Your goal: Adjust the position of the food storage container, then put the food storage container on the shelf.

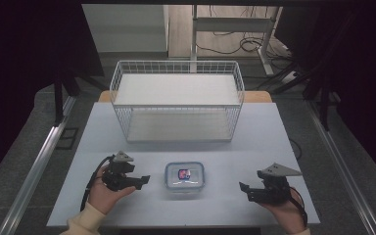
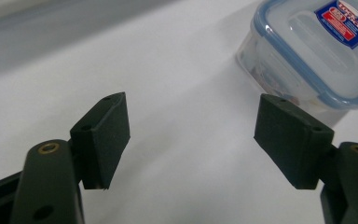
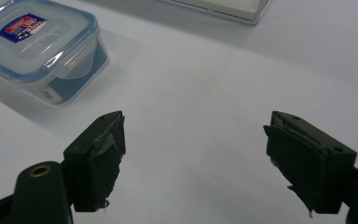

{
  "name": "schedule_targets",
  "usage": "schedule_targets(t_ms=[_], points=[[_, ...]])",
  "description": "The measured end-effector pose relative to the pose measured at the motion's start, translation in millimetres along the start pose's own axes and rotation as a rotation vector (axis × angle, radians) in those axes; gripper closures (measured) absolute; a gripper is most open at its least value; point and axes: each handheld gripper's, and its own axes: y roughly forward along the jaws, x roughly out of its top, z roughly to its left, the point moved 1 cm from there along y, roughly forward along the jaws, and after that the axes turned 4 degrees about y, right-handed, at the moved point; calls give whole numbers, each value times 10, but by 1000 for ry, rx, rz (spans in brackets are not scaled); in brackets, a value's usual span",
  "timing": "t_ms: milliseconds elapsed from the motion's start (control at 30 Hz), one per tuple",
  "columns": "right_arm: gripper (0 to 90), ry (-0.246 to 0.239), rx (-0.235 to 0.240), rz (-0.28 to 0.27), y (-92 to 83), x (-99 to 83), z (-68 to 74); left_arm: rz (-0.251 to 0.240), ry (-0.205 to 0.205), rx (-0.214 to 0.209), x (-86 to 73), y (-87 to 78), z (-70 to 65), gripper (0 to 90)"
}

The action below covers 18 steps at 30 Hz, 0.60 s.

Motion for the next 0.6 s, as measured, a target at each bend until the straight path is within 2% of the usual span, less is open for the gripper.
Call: schedule_targets(t_ms=[167,333,467,600], points=[[201,-6,1,13,2,4,5,1,2,0,17,-34,7,250],[200,-2,8,18,3,5,8,-4,-30,-5,27,-40,14,150],[211,17,18,25,-4,17,19,-33,-78,-13,47,-59,18,106],[215,27,27,22,-6,30,32,-34,-85,-21,46,-65,29,102]])
